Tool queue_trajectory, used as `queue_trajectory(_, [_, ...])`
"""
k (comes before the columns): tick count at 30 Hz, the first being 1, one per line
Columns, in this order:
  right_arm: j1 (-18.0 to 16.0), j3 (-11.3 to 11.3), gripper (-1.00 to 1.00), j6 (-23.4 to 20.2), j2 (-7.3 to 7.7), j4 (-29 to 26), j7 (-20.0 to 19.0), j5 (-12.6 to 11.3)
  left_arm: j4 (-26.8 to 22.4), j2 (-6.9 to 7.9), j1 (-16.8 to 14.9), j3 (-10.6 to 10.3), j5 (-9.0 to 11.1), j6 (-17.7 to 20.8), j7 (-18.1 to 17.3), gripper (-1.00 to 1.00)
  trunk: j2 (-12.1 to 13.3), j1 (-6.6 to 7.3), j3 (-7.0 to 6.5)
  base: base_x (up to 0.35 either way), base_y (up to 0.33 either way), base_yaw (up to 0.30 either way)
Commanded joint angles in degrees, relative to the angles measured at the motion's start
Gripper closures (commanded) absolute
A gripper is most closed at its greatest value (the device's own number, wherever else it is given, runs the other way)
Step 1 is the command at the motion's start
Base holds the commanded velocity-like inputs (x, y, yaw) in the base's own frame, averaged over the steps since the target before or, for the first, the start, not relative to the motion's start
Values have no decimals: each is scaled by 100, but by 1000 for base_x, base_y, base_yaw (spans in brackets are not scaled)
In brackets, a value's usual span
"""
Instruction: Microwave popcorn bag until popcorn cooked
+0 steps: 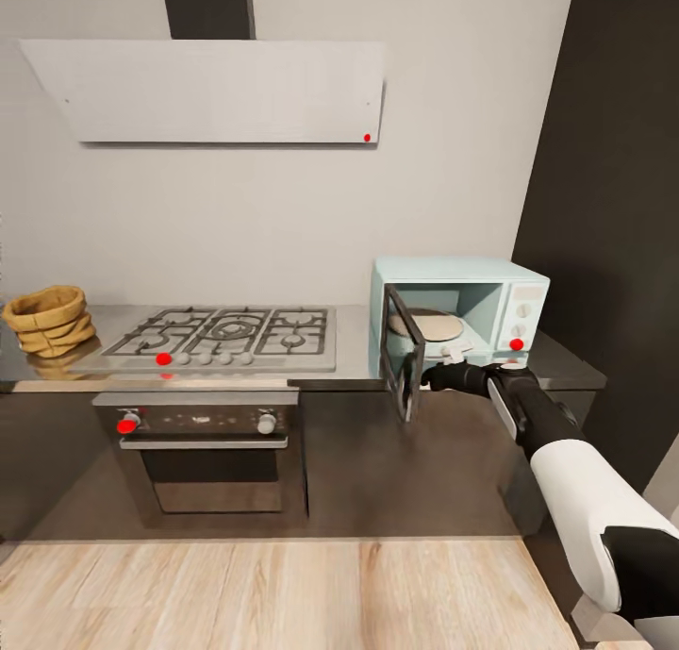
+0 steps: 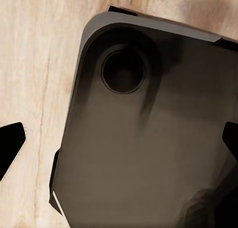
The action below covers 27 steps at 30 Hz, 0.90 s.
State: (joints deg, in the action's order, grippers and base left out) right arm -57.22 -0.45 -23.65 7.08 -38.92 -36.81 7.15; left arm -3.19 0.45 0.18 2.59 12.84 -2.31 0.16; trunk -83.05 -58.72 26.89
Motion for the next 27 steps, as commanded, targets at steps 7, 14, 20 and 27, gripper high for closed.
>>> queue_trajectory(7, [0,-38,-100,-43,-216,-5,-21,5,-6,-1,0,22,8,-6,2,-100,-2,0,6,0,70,0])
queue_trajectory(14, [0,-83,-100,-5,486,32,32,-11,-6,-1,0,27,8,-6,2,-100,-2,0,6,0,2,0])
queue_trajectory(20, [-1,-104,-100,-6,1298,76,53,-45,-6,-1,0,41,8,-6,2,-100,-2,0,6,0,0,0])
queue_trajectory(27, [-2,-105,-100,-2,1553,949,83,-30,-6,-1,0,50,17,-6,2,-100,-2,0,6,0,0,0])
